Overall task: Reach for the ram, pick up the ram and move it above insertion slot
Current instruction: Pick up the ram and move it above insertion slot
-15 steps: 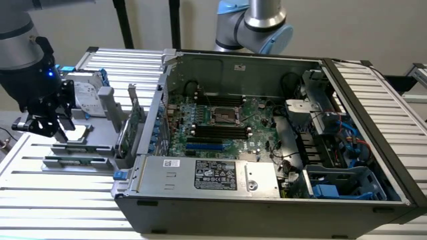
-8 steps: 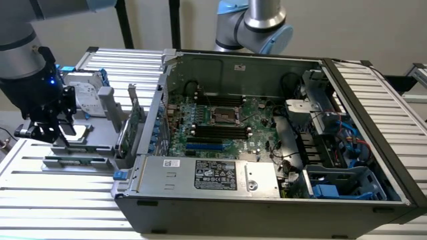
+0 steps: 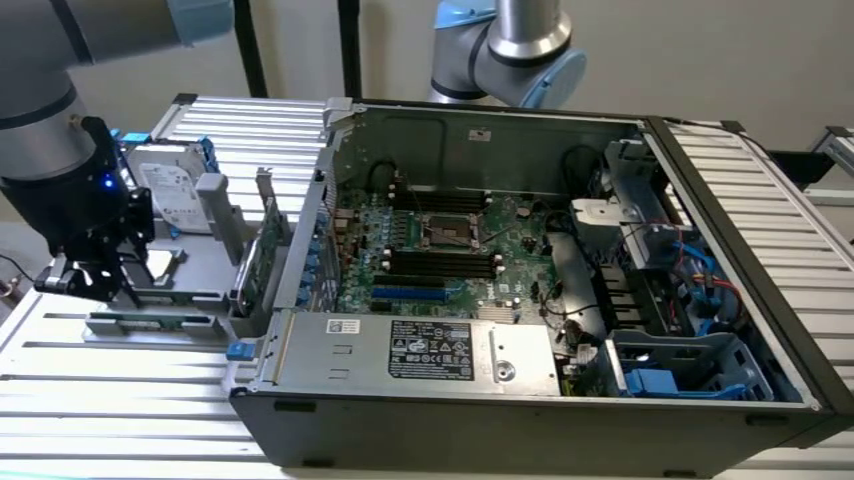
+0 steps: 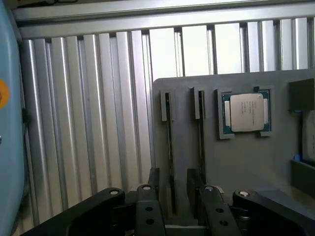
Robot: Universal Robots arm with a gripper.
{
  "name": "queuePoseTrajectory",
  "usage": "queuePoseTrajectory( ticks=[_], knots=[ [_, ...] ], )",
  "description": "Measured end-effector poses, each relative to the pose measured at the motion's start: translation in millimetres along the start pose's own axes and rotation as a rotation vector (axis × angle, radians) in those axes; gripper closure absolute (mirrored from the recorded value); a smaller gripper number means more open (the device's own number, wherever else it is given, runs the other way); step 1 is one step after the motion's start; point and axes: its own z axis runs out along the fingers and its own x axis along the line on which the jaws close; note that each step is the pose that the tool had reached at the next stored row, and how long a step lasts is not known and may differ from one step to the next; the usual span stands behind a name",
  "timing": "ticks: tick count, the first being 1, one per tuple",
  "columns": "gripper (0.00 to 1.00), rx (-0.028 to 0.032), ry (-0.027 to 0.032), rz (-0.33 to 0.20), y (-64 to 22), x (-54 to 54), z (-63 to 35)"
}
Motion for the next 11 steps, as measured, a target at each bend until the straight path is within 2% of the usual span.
queuePoseTrajectory(
  ticks=[11],
  knots=[
    [0.64,0.0011,-0.0008,-0.021,0.1,2.2,20.0]
  ],
)
